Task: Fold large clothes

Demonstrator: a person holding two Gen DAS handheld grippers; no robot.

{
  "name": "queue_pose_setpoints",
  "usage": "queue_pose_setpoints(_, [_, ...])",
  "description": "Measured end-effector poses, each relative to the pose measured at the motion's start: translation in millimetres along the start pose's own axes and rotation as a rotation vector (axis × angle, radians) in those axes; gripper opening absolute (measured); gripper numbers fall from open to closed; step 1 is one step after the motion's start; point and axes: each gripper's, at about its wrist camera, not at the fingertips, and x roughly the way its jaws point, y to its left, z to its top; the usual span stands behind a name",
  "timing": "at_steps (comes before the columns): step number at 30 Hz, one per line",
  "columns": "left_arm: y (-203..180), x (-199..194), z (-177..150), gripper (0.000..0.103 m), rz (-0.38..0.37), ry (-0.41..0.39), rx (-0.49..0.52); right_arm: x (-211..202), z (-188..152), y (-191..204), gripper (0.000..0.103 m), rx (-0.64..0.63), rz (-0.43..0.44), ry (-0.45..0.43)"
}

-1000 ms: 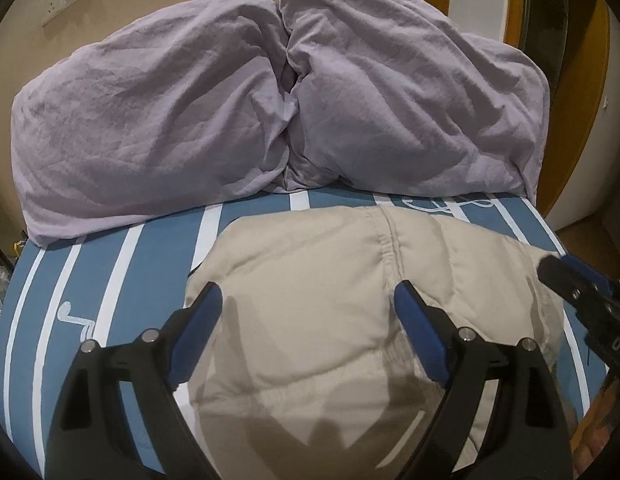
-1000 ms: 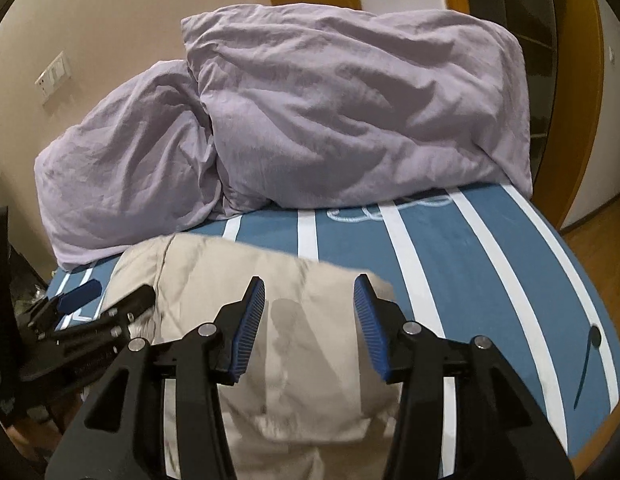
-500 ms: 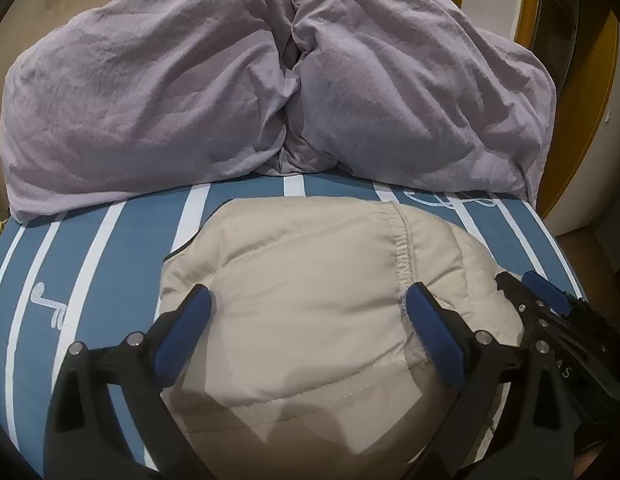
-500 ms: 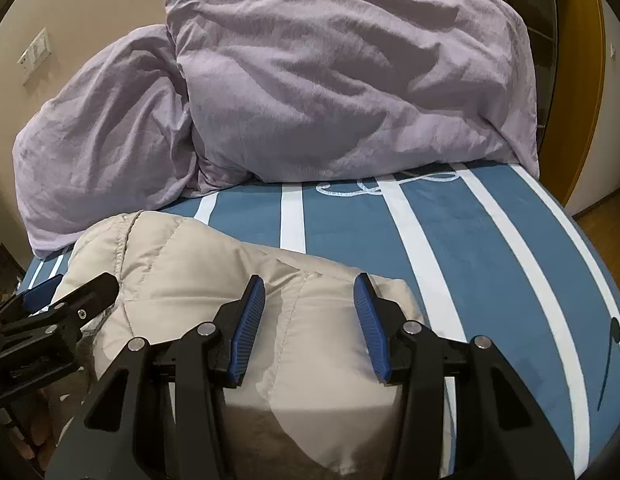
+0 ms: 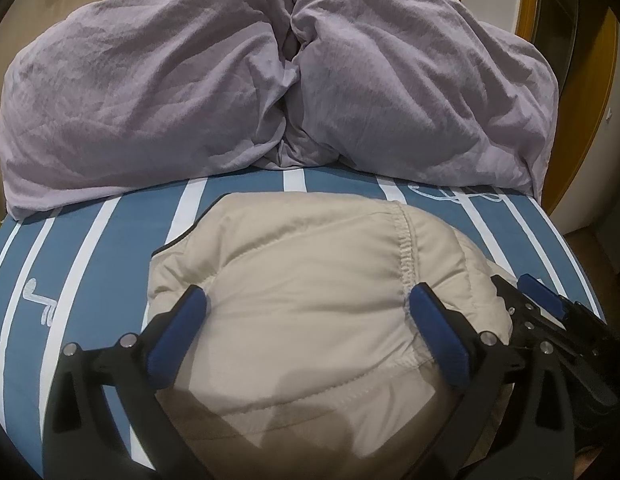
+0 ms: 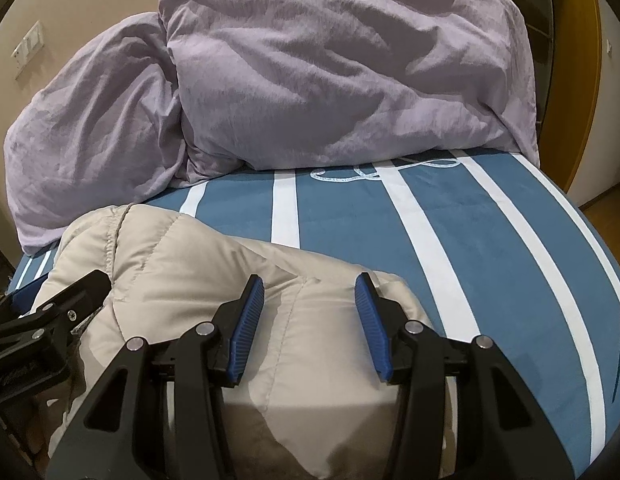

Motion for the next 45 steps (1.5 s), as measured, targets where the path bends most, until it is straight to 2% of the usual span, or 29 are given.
queue_pose_setpoints(45, [-5.1,11.6,-3.1,0.101,0.026,0.001,0.02,13.8,-3.9,-2.0,0.052,0.022,-0.012,0.004])
